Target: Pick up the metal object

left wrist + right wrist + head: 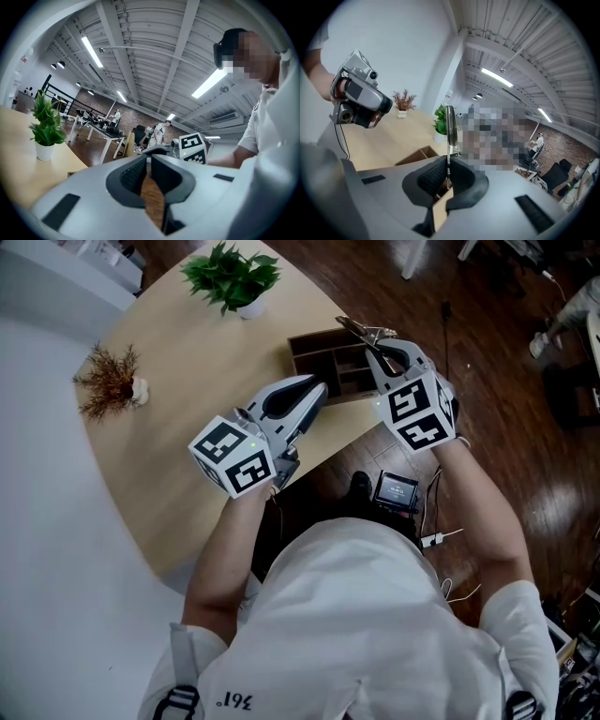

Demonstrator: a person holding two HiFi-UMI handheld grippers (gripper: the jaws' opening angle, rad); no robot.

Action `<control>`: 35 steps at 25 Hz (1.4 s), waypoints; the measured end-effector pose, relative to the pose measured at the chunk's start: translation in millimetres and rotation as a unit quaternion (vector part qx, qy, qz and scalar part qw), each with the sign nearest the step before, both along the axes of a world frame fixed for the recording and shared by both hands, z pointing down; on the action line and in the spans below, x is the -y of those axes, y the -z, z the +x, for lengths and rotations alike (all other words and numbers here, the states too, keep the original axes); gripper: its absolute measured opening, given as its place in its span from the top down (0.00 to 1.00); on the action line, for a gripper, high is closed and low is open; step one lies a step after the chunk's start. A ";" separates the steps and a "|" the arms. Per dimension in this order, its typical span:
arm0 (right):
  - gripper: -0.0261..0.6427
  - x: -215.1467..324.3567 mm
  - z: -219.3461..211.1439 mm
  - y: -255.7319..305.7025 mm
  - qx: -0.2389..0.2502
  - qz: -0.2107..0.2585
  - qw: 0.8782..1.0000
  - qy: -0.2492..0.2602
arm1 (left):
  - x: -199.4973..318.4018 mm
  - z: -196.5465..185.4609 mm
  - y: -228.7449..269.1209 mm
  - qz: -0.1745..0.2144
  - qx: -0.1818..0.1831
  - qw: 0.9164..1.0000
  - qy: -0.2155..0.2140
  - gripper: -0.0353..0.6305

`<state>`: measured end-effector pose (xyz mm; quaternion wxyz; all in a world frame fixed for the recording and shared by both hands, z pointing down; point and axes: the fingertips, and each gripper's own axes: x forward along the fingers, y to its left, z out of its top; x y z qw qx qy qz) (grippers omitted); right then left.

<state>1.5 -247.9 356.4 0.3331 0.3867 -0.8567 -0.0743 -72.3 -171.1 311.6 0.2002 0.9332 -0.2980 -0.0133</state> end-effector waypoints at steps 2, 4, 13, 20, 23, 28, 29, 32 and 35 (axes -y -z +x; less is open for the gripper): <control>0.95 -1.4 1.0 6.1 0.007 0.003 1.000 -0.003 | -1.0 -1.5 5.0 0.001 -0.003 1.000 0.004 0.94; 0.95 -2.7 2.2 12.2 0.013 0.007 1.000 -0.007 | -1.9 -3.0 9.9 0.004 -0.005 1.000 0.006 0.94; 0.95 -11.6 6.4 35.5 0.034 0.023 0.999 -0.017 | -9.4 -3.9 26.3 0.023 -0.010 1.000 0.001 0.94; 0.95 -22.6 9.0 58.4 0.063 0.035 0.997 -0.023 | -16.0 -5.4 41.1 0.038 -0.014 0.999 0.000 0.94; 0.95 -29.3 9.9 70.8 0.073 0.044 0.996 -0.022 | -20.5 -5.1 45.9 0.041 -0.016 0.999 0.000 0.94; 0.95 -39.9 13.7 83.4 0.085 0.051 0.995 -0.023 | -26.6 -7.4 49.3 0.040 -0.024 0.999 0.003 0.94; 0.95 -42.4 15.1 84.8 0.087 0.051 0.995 -0.025 | -28.1 -8.1 50.1 0.039 -0.025 0.999 0.004 0.94; 0.95 -49.3 19.9 89.5 0.097 0.052 0.993 -0.031 | -32.6 -10.7 53.7 0.040 -0.025 0.999 0.006 0.94; 0.95 -57.4 27.5 92.5 0.104 0.053 0.992 -0.038 | -37.7 -11.8 56.3 0.041 -0.026 0.999 0.009 0.94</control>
